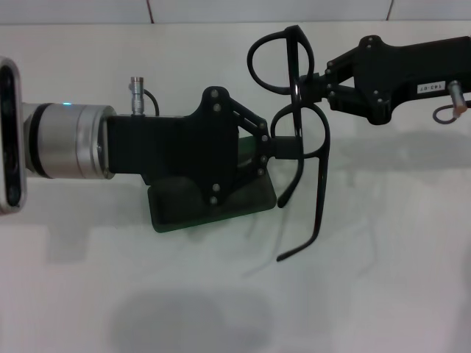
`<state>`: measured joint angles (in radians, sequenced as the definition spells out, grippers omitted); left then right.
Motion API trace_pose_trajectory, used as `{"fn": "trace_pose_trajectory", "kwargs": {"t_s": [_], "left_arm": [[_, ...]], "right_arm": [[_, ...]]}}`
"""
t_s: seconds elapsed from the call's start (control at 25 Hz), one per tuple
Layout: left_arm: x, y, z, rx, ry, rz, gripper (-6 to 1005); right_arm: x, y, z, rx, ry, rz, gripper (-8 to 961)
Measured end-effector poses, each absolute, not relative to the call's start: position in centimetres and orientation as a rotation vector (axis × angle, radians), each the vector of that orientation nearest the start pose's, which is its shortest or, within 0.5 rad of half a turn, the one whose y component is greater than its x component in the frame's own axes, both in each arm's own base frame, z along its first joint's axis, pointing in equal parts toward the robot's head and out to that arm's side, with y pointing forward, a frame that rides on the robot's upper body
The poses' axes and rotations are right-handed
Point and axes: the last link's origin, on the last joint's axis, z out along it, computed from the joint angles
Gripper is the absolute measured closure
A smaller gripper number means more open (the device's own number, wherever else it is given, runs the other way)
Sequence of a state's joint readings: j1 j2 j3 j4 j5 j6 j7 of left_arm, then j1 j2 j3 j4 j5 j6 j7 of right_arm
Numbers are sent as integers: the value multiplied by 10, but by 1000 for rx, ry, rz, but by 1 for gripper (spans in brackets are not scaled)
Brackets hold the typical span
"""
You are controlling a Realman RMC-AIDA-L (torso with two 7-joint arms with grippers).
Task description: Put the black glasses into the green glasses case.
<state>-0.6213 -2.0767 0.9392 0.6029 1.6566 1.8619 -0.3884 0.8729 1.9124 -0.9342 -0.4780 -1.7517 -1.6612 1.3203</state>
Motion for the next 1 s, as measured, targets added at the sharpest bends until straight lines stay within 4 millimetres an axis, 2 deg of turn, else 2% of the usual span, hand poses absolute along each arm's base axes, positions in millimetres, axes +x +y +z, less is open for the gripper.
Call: {"fn": "trace_pose_trajectory", "kwargs": {"t_s": [0.36,1.0], "left_arm": [[-174,310,-8,-2490,1027,-1064,1000],[-174,308,-3,-2473,1039,-1064,1000]], "right_arm": [[141,387,24,-3026,47,856,914],[146,394,18,-2987,80,794,914]]}}
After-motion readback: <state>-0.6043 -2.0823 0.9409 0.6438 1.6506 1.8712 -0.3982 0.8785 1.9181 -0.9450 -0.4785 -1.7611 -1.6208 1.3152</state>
